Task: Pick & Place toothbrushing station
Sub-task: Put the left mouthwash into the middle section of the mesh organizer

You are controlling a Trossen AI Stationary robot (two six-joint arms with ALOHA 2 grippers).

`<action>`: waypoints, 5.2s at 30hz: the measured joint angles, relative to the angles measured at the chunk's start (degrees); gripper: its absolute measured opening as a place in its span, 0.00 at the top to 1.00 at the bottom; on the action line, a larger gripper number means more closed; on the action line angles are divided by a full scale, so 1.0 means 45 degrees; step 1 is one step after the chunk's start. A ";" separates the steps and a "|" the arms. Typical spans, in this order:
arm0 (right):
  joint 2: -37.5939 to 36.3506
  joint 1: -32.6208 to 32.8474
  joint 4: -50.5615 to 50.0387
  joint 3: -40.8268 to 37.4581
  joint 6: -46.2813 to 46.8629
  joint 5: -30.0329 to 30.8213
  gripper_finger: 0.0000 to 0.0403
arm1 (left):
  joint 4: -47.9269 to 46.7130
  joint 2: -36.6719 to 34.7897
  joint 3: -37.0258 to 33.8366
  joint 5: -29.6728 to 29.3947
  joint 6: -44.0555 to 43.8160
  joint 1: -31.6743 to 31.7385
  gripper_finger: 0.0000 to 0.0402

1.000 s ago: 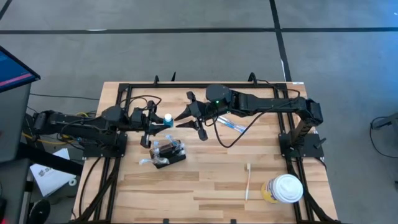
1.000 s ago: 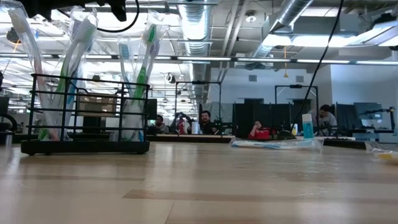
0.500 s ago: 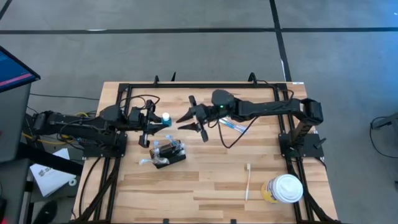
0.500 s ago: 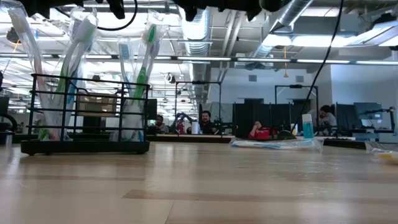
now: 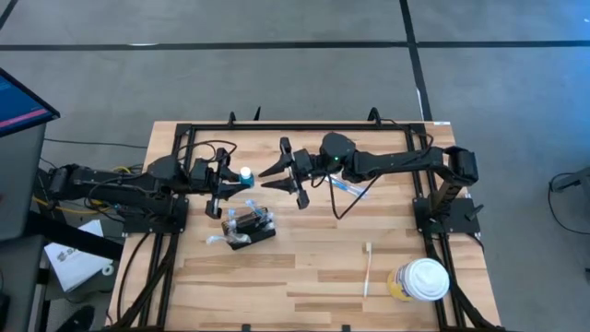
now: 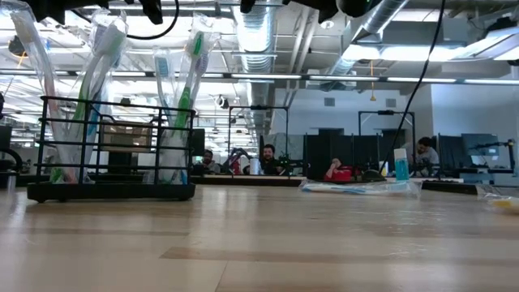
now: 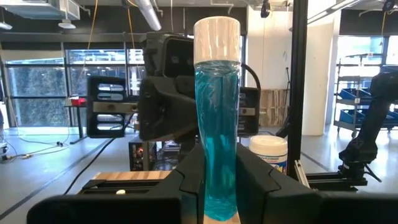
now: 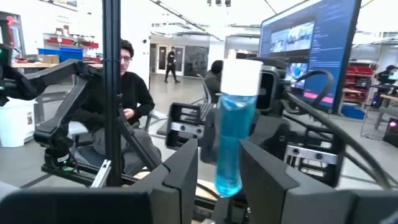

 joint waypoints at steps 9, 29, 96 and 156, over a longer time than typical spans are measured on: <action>0.0000 0.0060 -0.0185 0.0000 0.0049 0.1068 0.74 | 0.0018 0.0004 0.0000 -0.0004 0.0000 0.0001 0.89; 0.0811 0.0288 0.1740 0.0046 0.0567 0.2372 0.74 | 0.0182 -0.0001 0.0024 -0.0536 0.0364 -0.0005 0.89; 0.0806 0.0405 0.1010 0.0049 -0.0117 0.2139 0.87 | 0.1491 0.1442 -0.0004 -0.1287 0.0811 -0.0087 0.87; 0.0884 0.0599 -0.1779 -0.0005 -0.0442 0.1663 0.91 | -2.2248 0.8558 1.6451 0.1033 -0.2090 0.1061 0.72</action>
